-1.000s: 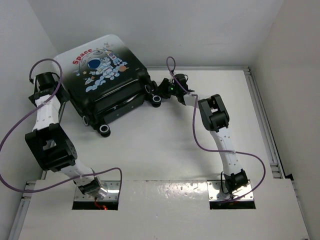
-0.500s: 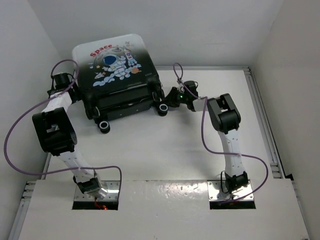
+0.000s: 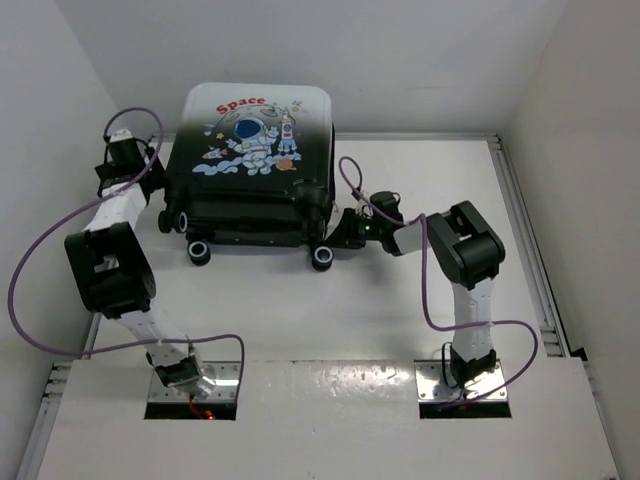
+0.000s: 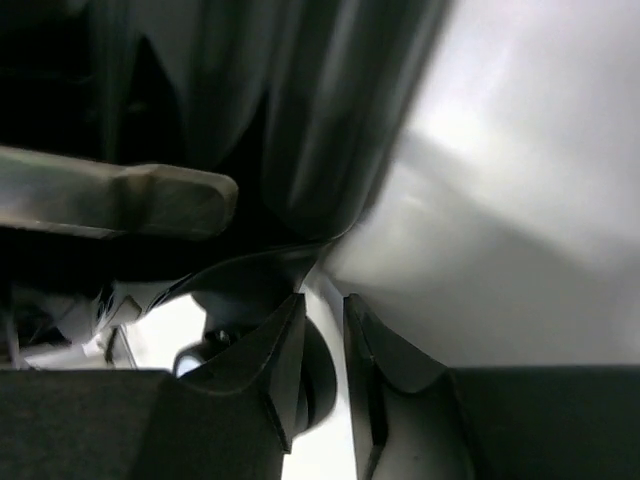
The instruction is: Pack the luggage
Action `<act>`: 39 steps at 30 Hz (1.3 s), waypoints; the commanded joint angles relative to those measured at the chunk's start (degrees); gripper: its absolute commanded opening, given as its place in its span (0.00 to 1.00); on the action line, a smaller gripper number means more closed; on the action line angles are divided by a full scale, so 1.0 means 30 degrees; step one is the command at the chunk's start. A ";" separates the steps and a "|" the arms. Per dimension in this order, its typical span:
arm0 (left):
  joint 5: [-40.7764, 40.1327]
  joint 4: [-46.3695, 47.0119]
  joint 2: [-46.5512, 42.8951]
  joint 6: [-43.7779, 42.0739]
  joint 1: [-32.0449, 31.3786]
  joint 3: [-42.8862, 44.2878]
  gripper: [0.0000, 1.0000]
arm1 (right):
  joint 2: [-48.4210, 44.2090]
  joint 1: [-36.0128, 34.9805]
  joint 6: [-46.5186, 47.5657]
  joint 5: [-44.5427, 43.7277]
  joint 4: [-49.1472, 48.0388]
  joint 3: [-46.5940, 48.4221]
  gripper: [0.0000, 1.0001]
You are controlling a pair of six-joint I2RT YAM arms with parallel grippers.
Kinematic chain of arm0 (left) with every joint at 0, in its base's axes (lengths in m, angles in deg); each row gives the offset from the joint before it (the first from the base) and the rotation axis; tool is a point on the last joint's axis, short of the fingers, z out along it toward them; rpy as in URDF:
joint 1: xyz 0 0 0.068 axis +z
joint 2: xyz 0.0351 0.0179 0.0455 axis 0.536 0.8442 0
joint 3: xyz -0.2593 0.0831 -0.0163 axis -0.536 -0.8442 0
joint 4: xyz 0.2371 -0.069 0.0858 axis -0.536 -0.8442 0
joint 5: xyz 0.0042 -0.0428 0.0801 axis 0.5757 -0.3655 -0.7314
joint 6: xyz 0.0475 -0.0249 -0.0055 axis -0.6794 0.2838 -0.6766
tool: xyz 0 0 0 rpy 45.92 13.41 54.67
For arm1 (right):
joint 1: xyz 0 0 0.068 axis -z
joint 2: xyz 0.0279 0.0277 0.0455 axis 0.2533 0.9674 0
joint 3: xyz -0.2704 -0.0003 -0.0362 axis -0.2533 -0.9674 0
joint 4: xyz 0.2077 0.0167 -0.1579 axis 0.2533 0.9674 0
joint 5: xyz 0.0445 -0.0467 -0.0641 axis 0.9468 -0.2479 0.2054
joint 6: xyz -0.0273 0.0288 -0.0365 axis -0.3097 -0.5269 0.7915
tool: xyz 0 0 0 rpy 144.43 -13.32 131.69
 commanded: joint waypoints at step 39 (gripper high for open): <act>0.4200 -0.4826 -1.2452 -0.6075 -0.8888 -0.2822 1.00 | -0.8324 -0.3156 1.6219 -0.6826 -0.2738 -0.4881 0.66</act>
